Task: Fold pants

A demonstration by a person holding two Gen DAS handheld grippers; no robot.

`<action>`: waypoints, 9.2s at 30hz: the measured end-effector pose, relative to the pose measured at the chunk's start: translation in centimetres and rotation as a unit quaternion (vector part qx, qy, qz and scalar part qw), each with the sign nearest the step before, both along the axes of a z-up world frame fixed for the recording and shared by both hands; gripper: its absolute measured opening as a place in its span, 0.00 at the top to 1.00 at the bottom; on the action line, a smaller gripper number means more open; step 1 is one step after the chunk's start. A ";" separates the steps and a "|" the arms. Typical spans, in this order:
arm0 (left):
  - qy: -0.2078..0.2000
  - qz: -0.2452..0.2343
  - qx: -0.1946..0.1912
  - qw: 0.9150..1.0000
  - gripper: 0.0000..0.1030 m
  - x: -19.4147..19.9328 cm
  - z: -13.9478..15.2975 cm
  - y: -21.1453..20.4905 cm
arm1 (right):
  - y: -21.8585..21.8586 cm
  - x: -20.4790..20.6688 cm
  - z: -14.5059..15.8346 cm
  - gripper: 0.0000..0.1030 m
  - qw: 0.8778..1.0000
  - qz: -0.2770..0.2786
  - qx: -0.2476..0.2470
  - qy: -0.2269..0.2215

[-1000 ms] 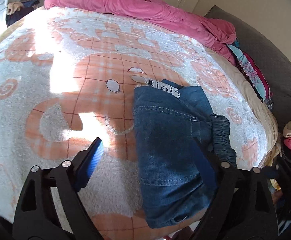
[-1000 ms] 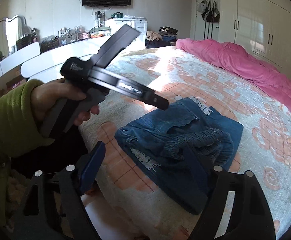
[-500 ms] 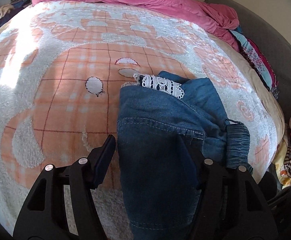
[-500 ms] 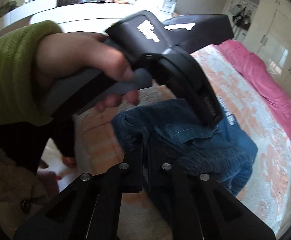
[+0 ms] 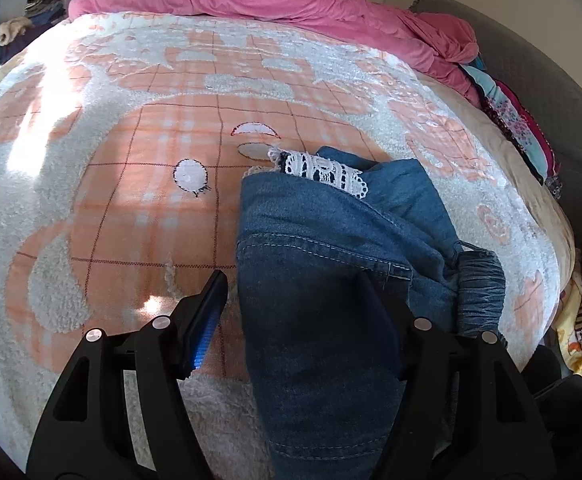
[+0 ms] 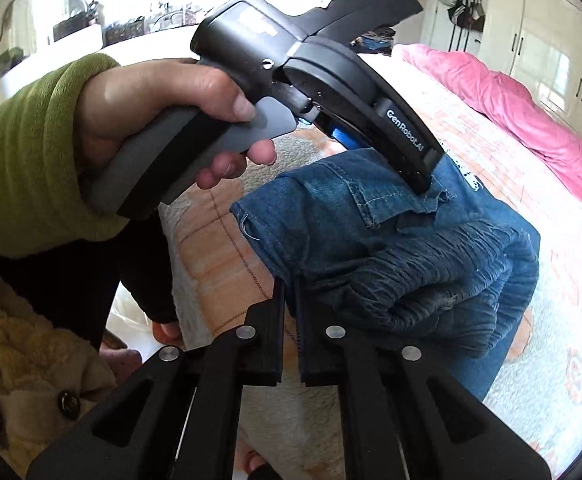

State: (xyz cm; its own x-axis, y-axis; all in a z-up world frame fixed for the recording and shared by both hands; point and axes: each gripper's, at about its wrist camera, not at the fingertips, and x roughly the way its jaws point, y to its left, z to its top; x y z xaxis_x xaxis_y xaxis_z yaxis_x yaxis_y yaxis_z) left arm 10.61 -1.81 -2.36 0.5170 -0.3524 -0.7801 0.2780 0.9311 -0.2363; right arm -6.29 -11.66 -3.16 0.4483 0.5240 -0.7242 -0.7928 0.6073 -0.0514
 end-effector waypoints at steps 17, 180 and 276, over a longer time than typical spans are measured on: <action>-0.029 -0.001 -0.010 1.000 0.33 -2.0 2.2 0.2 | 0.0 -2.6 2.0 0.46 0.999 -0.018 0.051 0.001; -0.086 0.061 -0.024 0.994 0.09 -4.9 3.5 2.1 | -11.2 8.4 4.4 0.04 0.925 -0.360 0.120 -0.027; -0.073 0.113 0.032 0.990 0.09 -10.4 -0.7 3.8 | -10.1 1.6 -1.3 0.04 0.919 -0.380 0.103 -0.018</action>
State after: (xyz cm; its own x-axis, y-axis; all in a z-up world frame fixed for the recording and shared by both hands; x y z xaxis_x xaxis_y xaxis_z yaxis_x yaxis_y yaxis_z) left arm 0.24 1.95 -3.01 0.6863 -0.1676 -0.7078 0.0885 0.9851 -0.1475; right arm -4.73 -21.81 -4.45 0.7635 0.1738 -0.6219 -0.1352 0.9848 0.1093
